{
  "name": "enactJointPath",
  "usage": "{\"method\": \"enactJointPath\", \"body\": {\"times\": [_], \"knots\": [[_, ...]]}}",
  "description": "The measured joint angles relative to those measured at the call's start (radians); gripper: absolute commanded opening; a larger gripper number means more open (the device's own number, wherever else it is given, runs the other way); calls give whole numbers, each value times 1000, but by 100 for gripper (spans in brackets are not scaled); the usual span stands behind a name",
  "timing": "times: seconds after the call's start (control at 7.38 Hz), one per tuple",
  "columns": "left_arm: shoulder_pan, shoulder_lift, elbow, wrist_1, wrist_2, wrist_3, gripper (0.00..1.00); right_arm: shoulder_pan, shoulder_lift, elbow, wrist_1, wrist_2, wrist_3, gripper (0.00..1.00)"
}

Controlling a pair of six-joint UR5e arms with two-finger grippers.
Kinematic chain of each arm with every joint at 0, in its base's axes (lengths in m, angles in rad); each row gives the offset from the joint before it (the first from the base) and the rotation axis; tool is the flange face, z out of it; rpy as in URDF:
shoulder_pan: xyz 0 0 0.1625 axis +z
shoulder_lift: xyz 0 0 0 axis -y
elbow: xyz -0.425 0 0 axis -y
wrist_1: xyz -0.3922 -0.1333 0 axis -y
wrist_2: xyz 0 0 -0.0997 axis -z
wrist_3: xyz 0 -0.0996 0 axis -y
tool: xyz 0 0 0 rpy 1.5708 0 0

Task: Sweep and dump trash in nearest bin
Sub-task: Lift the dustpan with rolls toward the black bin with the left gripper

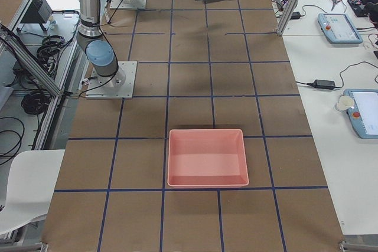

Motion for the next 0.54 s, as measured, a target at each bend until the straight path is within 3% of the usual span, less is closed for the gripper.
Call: {"method": "enactJointPath", "body": {"times": [0.27, 0.54], "knots": [[97, 34, 5, -108, -137, 0, 1, -18, -49, 210, -194, 7, 92, 2], [171, 69, 24, -203, -238, 5, 1, -9, -61, 315, -275, 31, 194, 3]]}}
